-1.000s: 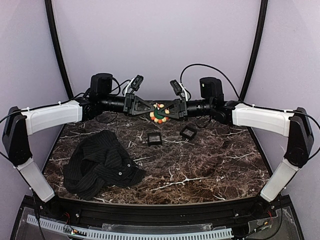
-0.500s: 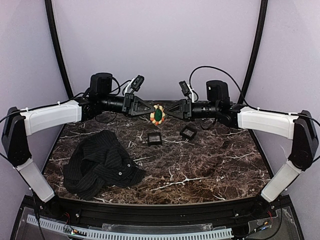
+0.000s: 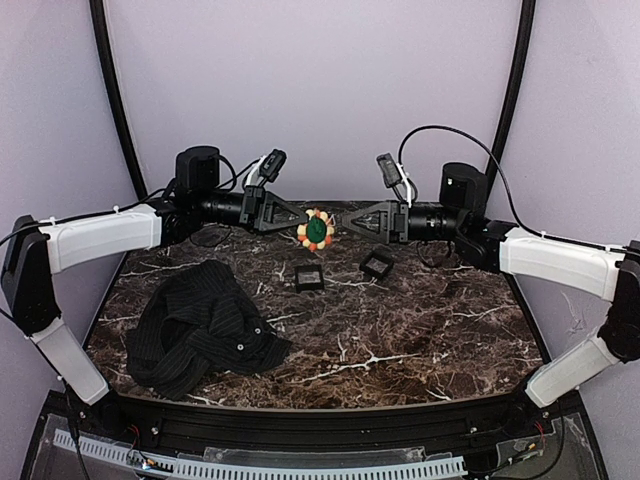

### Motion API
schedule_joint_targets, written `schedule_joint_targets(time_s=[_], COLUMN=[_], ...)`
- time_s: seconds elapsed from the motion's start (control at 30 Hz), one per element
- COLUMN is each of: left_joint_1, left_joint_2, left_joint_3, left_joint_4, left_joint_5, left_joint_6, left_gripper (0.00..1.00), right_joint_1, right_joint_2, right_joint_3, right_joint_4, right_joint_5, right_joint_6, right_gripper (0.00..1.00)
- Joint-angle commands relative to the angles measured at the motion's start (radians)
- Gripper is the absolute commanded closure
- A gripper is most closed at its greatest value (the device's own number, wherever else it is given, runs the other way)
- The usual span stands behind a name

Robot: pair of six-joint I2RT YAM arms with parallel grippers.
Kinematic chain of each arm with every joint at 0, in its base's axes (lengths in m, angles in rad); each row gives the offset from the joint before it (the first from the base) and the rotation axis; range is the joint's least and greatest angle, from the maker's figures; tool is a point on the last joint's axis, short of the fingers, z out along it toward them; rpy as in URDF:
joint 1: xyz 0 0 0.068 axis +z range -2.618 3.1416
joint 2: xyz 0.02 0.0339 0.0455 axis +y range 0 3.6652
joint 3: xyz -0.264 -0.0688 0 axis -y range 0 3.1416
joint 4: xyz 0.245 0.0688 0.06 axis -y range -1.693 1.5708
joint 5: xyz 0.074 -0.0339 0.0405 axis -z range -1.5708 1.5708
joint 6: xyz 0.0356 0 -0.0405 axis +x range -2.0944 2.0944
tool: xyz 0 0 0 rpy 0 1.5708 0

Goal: Remove the brooch from the garment
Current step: Pass from the left arm to the right

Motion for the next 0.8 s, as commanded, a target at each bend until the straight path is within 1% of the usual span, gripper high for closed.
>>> schedule_joint_targets(time_s=[0.0,0.03,0.07,0.13,0.33,0.4,0.47,0.5,0.57,0.63,0.77], left_joint_1=[0.007,0.006,0.006,0.006,0.005,0.005,0.005,0.005,0.005,0.005,0.005], left_joint_2=[-0.051,-0.053,-0.054,-0.054,-0.055,-0.055,-0.058,-0.062,-0.062,-0.054,-0.043], left_joint_3=[-0.039,-0.046,-0.064,-0.075,-0.076,-0.070,-0.052,-0.033,-0.012,-0.004,0.003], left_joint_4=[0.141,0.179,0.261,0.309,0.290,0.256,0.151,0.046,-0.072,-0.112,-0.123], left_joint_5=[0.047,0.065,0.073,0.087,0.080,0.070,0.017,-0.005,-0.068,-0.094,-0.104], left_joint_6=[-0.067,-0.087,-0.132,-0.163,-0.157,-0.139,-0.073,-0.010,0.057,0.072,0.066], left_gripper=[0.99,0.99,0.99,0.99,0.99,0.99,0.99,0.99,0.99,0.99,0.99], right_joint_1=[-0.001,-0.001,-0.001,0.000,0.018,0.028,0.038,0.044,0.048,0.049,0.059], right_joint_2=[-0.064,-0.067,-0.066,-0.062,-0.055,-0.050,-0.050,-0.051,-0.046,-0.027,0.014], right_joint_3=[-0.056,-0.065,-0.073,-0.089,-0.087,-0.068,-0.052,-0.044,-0.026,-0.018,-0.014], right_joint_4=[0.115,0.114,0.116,0.138,0.143,0.133,0.108,0.083,0.040,0.037,0.047], right_joint_5=[-0.063,-0.059,-0.058,-0.065,-0.041,-0.020,0.043,0.085,0.186,0.196,0.180], right_joint_6=[-0.046,-0.054,-0.055,-0.040,-0.038,-0.041,-0.043,-0.042,-0.030,-0.001,0.065], right_gripper=[0.21,0.21,0.21,0.21,0.22,0.23,0.25,0.26,0.31,0.35,0.42])
